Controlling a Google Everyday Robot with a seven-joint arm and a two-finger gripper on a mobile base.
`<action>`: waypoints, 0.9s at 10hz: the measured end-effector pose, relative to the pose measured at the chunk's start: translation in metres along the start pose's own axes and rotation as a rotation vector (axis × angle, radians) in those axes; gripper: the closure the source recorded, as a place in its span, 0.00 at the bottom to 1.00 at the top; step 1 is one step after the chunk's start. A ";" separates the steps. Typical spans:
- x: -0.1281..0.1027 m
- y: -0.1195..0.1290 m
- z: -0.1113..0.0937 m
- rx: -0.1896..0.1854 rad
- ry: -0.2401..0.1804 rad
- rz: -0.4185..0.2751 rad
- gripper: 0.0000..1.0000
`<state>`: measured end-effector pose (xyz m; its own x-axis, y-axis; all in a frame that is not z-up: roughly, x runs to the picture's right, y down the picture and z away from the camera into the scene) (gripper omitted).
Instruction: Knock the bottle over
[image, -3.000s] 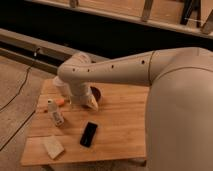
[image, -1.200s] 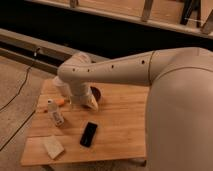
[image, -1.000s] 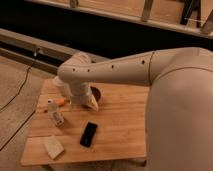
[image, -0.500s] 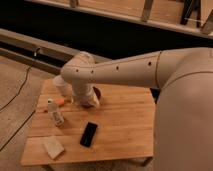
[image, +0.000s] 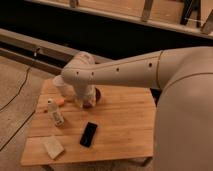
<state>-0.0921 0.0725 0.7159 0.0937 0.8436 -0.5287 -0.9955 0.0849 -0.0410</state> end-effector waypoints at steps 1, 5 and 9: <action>-0.013 0.001 0.002 0.039 -0.020 -0.020 0.82; -0.045 0.005 0.008 0.119 -0.049 -0.047 1.00; -0.062 0.028 0.022 0.219 -0.057 -0.156 1.00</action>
<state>-0.1257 0.0341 0.7665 0.2520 0.8395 -0.4814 -0.9437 0.3233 0.0699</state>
